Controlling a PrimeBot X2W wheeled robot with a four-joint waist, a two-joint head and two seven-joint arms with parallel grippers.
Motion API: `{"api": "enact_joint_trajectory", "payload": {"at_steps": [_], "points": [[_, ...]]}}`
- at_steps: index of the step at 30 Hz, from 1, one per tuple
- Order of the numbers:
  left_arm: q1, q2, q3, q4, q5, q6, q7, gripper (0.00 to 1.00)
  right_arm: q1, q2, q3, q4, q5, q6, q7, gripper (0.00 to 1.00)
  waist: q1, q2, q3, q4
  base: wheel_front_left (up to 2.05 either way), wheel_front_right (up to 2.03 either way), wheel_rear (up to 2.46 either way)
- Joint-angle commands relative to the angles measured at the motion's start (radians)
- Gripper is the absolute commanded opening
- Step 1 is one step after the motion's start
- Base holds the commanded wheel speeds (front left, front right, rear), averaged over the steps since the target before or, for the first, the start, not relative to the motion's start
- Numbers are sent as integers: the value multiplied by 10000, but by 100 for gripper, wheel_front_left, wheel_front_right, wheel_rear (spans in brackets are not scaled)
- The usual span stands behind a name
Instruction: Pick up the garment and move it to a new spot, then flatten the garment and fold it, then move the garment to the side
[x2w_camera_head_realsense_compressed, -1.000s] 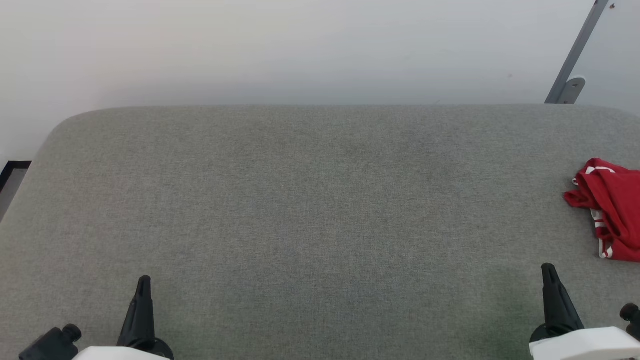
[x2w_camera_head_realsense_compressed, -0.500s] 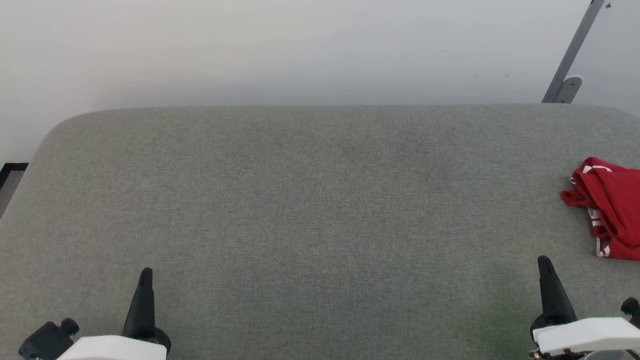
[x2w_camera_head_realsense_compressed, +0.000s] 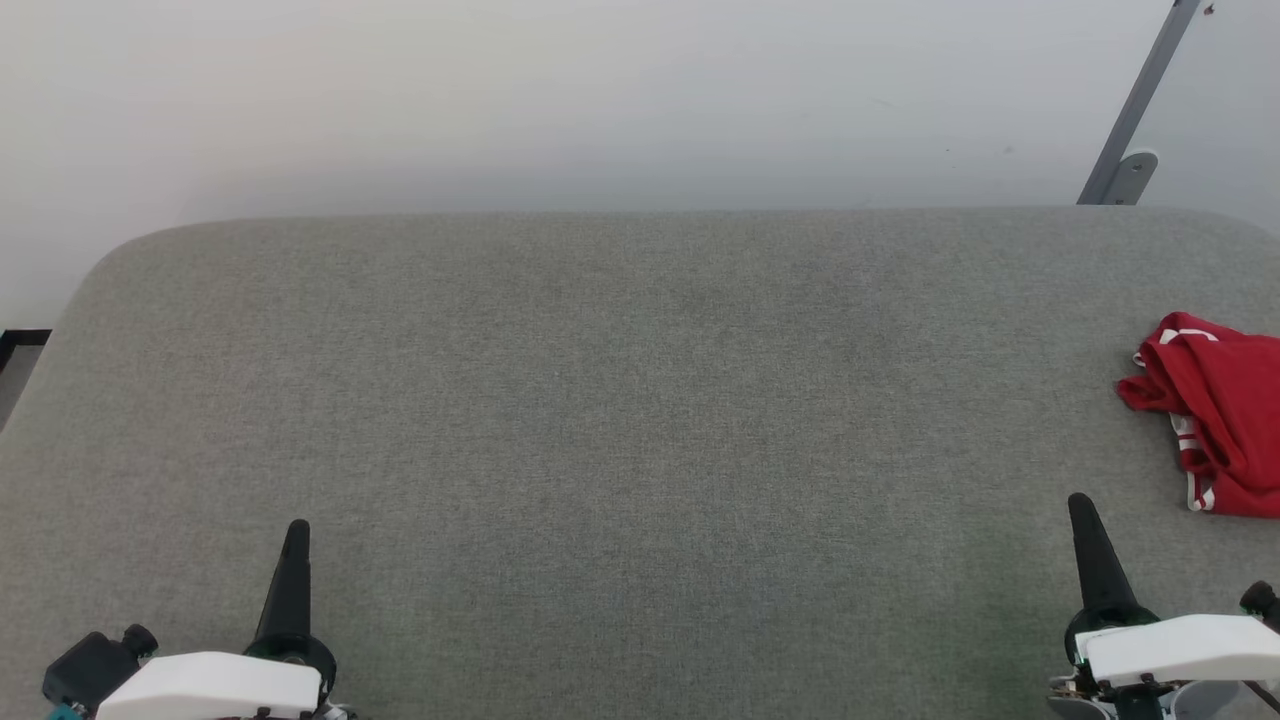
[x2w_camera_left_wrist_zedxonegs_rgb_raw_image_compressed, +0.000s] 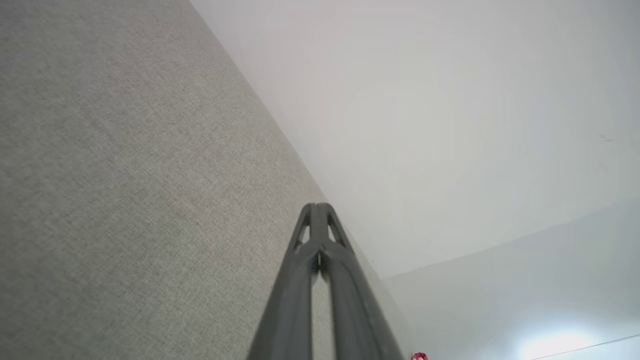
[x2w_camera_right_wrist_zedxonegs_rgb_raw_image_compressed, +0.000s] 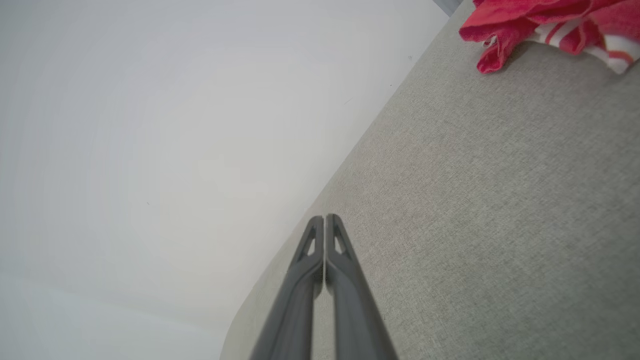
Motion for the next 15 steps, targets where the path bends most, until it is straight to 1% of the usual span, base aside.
{"api": "enact_joint_trajectory", "payload": {"at_steps": [1, 15], "points": [[-278, 29, 54, -54, -295, -28, 72, 0, -226, -7, -31, -55, 235, 1, 93, 0, 0, 0, 0, -4, 0, 0, 0], [-553, -66, 141, 140, -1530, -35, 451, 0, -486, 51, -54, 83, 1552, 1, 456, 0, 0, 0, -8, -68, 0, 0, 0]]}}
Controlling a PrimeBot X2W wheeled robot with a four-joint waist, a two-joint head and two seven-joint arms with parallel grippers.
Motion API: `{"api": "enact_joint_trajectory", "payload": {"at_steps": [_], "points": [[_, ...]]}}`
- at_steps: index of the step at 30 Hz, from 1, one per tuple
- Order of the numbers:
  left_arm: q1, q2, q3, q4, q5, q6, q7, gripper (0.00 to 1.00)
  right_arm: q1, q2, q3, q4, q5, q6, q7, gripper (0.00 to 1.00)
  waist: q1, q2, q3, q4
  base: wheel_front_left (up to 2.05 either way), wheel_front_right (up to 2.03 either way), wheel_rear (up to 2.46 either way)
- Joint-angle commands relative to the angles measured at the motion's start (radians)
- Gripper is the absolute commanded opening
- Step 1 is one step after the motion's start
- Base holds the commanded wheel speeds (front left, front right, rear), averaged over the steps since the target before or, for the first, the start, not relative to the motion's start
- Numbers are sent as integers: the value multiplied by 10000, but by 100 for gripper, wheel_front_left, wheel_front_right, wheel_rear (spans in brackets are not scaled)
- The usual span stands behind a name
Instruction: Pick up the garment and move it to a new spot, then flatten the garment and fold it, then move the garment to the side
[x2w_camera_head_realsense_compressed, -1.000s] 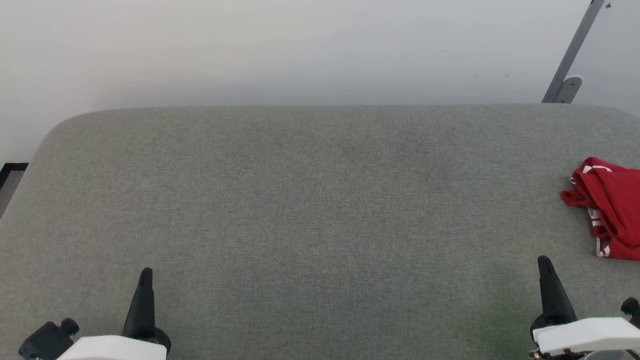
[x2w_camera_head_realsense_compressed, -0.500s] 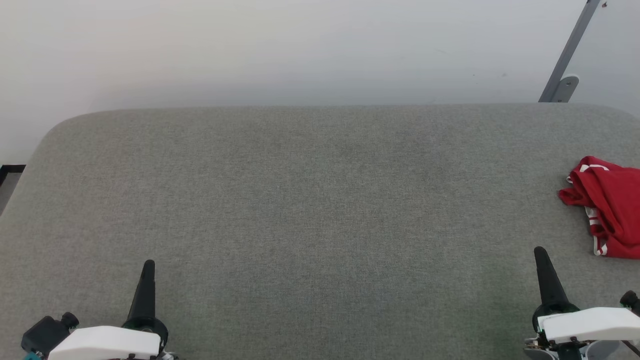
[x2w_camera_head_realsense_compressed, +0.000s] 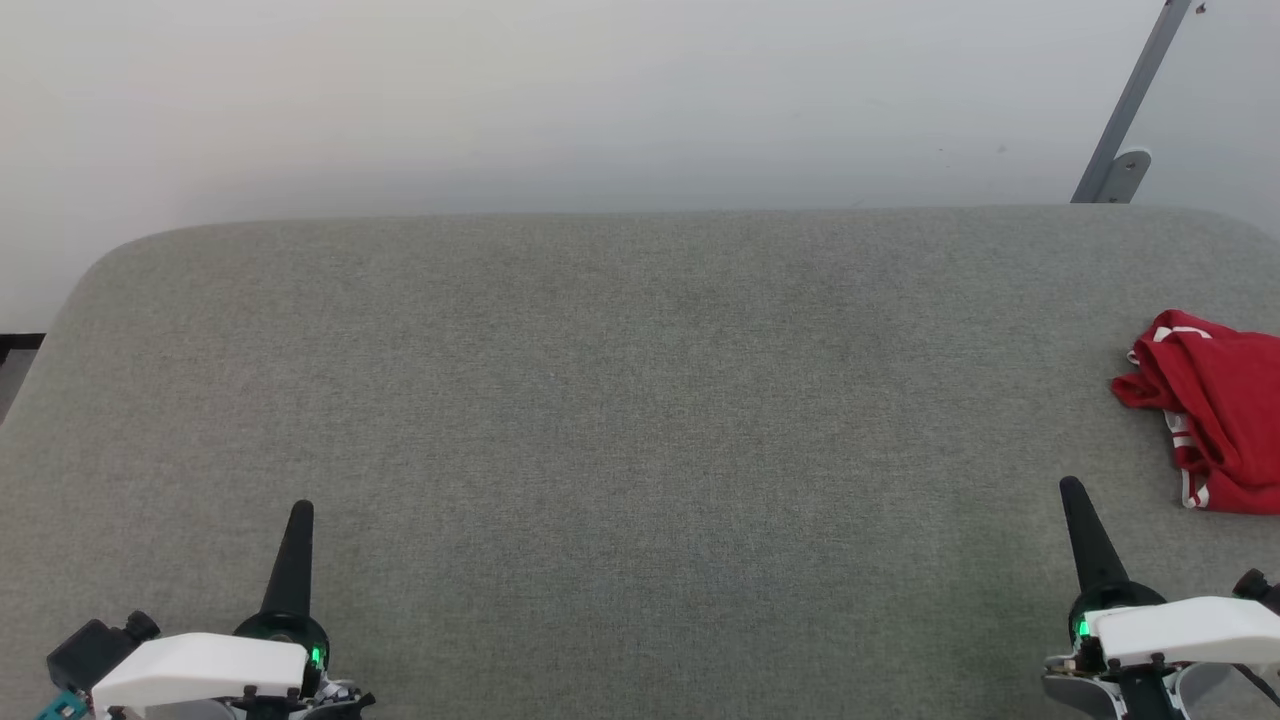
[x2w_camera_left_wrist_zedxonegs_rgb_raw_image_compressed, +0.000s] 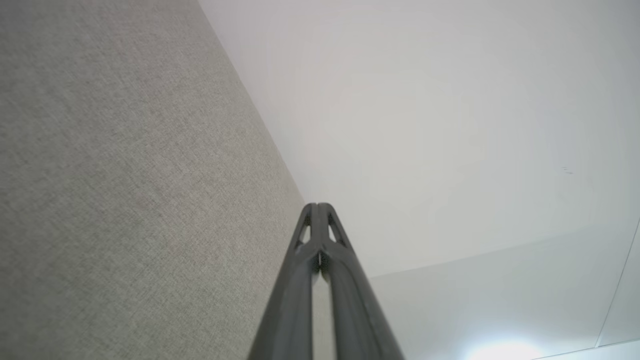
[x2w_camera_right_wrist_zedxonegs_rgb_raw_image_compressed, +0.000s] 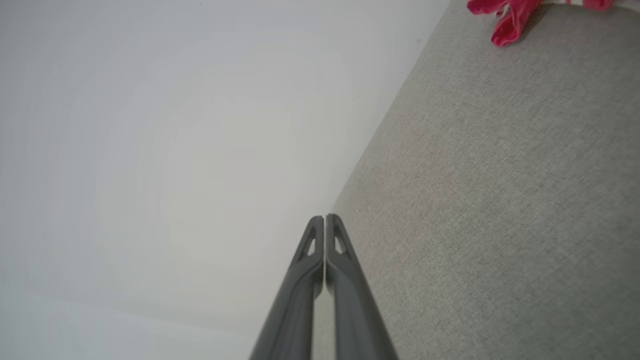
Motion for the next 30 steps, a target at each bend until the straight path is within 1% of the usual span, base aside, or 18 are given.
{"api": "enact_joint_trajectory", "payload": {"at_steps": [1, 30], "points": [[-195, 6, 52, -23, -243, -35, 83, 0, -186, 8, -32, -13, 223, 1, 67, 0, 0, 0, -1, -5, 0, 0, 0], [-698, -152, 218, 300, -2268, -49, 717, 0, -629, 116, -73, 200, 2393, 1, 701, 0, 0, 0, -17, -131, 0, 0, 0]]}}
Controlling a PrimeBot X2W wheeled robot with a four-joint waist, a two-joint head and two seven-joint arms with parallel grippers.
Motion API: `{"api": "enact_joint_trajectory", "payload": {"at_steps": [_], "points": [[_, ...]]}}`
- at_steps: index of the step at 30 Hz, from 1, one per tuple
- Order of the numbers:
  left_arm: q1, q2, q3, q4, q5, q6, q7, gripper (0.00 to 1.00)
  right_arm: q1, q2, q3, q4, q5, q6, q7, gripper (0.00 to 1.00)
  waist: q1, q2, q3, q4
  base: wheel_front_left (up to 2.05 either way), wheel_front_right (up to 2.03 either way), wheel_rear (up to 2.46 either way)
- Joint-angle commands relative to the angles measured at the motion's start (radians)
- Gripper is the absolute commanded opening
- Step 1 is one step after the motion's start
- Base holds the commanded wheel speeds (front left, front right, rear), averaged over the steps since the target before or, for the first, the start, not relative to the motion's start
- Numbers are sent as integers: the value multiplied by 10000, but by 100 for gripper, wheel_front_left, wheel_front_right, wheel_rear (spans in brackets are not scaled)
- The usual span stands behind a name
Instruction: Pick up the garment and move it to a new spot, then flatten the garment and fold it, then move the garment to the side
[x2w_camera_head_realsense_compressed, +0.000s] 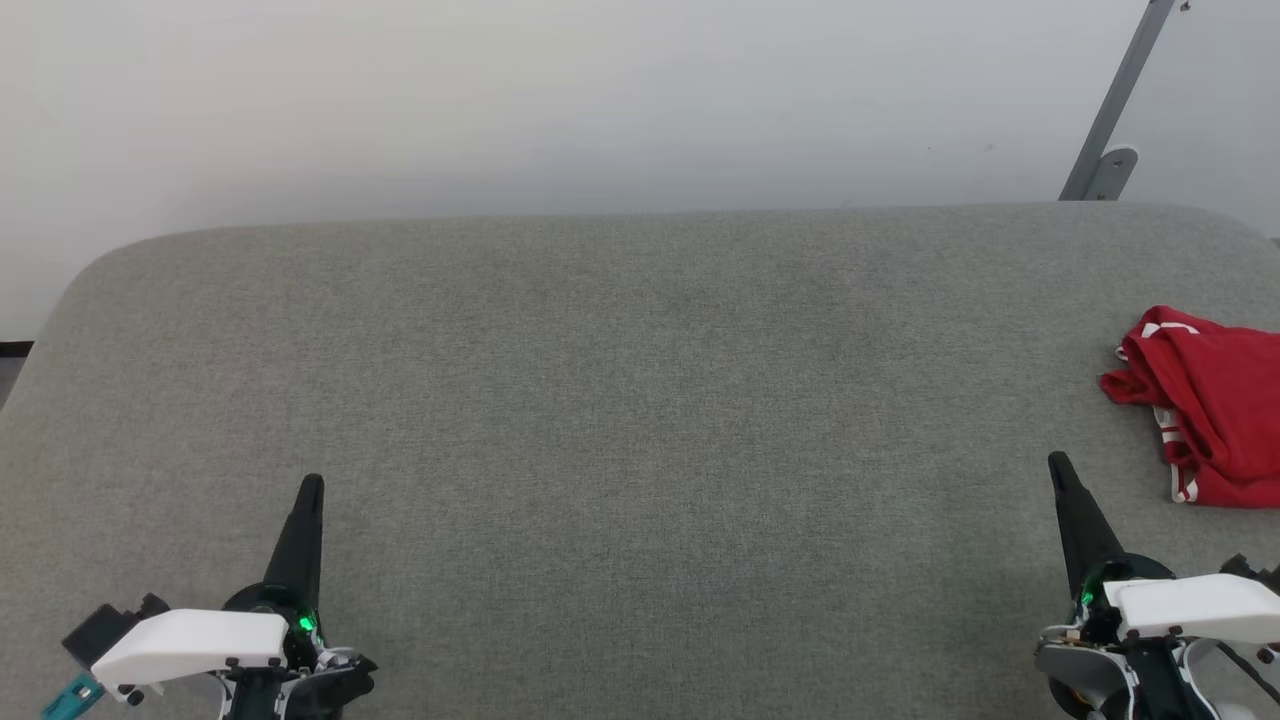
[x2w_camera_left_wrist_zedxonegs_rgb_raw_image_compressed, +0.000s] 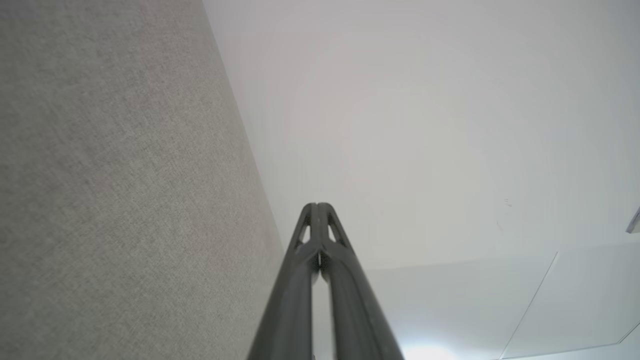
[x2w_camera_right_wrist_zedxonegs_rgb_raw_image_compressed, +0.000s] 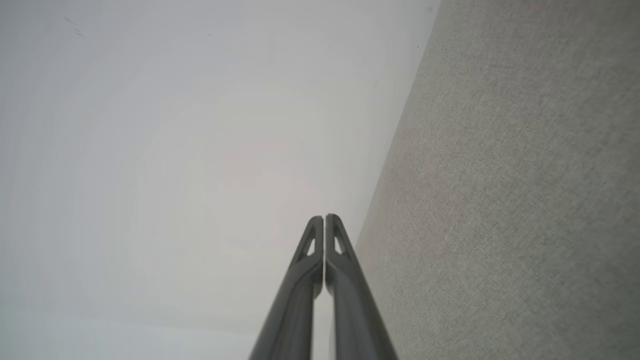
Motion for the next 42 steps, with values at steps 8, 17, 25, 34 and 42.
{"api": "enact_joint_trajectory", "payload": {"at_steps": [8, 17, 25, 34, 42], "points": [[-314, -23, 83, 83, -615, -51, 211, 0, -260, 69, -40, 52, 665, 1, 221, 0, 0, 0, -5, -38, 0, 0, 0], [-445, -83, 134, 178, -1185, -56, 404, 0, -389, 97, -51, 123, 1297, 0, 406, 0, 0, 0, -10, -83, 0, 0, 0], [-479, -112, 164, 203, -1361, -58, 472, 0, -401, 101, -52, 138, 1478, 0, 453, 0, 0, 0, -13, -99, 0, 0, 0], [-481, -124, 181, 203, -1338, -58, 483, 0, -396, 99, -54, 139, 1475, 0, 457, 0, 0, 0, -13, -99, 0, 0, 0], [-484, -135, 195, 202, -1316, -58, 480, 0, -396, 99, -56, 139, 1471, 0, 458, 0, 0, 0, -13, -99, 0, 0, 0]]}}
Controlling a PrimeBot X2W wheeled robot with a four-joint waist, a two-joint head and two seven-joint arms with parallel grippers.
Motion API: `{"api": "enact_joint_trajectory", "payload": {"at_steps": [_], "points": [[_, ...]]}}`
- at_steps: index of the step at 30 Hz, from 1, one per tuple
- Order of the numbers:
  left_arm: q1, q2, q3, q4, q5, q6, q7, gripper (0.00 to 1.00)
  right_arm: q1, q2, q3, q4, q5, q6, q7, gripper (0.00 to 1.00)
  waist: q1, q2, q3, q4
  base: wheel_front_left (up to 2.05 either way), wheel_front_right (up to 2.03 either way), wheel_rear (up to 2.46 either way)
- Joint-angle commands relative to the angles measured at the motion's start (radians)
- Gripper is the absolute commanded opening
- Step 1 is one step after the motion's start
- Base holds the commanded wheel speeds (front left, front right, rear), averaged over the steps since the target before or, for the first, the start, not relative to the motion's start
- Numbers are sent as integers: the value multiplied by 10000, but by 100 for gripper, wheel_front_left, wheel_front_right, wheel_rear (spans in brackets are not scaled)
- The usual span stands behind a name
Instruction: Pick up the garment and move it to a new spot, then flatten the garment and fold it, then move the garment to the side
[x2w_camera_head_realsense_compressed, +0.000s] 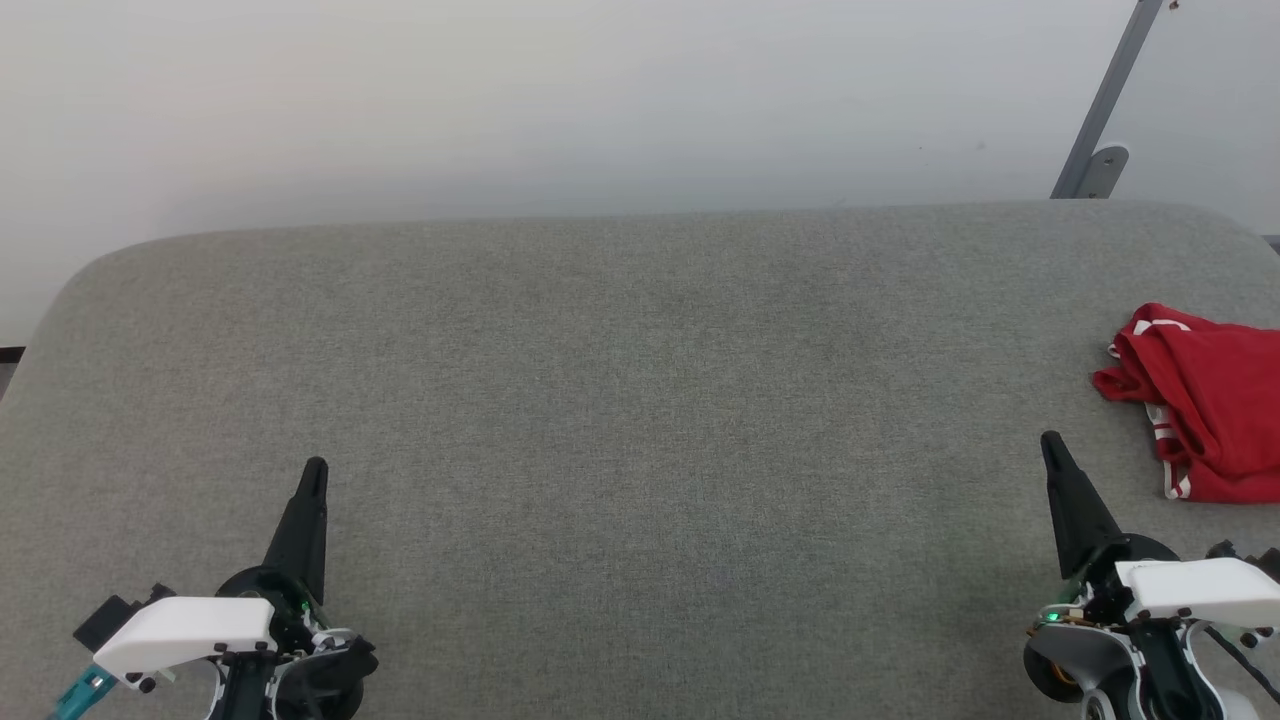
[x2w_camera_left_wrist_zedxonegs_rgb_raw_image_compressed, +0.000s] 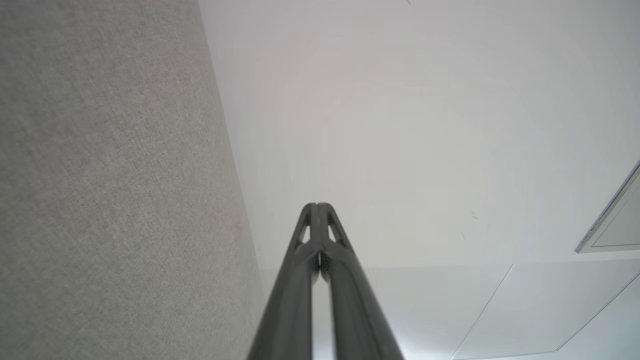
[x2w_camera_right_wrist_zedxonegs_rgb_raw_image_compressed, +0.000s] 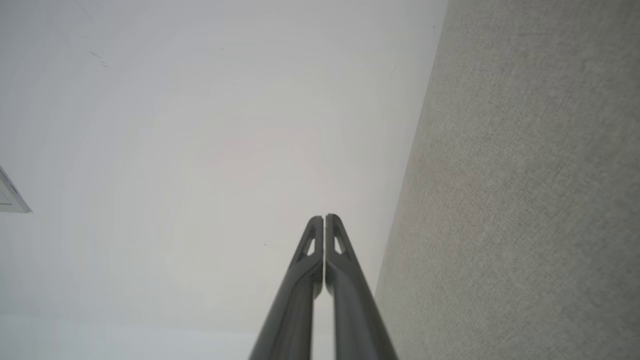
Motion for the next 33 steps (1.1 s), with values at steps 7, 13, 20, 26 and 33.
{"api": "enact_joint_trajectory", "payload": {"at_steps": [7, 13, 20, 26, 33], "points": [[-120, -26, 44, 1, 26, -56, 29, 0, -53, 21, -15, 28, 32, 0, 23, 0, 0, 0, 0, 0, 0, 0, 0], [-122, -33, 55, 1, 31, -56, 41, 0, -54, 23, -16, 28, 30, 0, 25, 0, 0, 0, 0, 0, 0, 0, 0], [-123, -40, 66, 2, 45, -56, 48, 0, -53, 23, -16, 28, 28, 0, 27, 0, 0, 0, 0, 0, 0, 0, 0], [-125, -47, 72, 2, 45, -56, 58, 0, -53, 23, -16, 28, 27, 0, 29, 0, 0, 0, 0, 0, 0, 0, 0], [-126, -53, 78, 2, 56, -56, 67, 0, -54, 24, -19, 28, 25, 0, 30, 0, 0, 0, 0, 0, 0, 0, 0]]}}
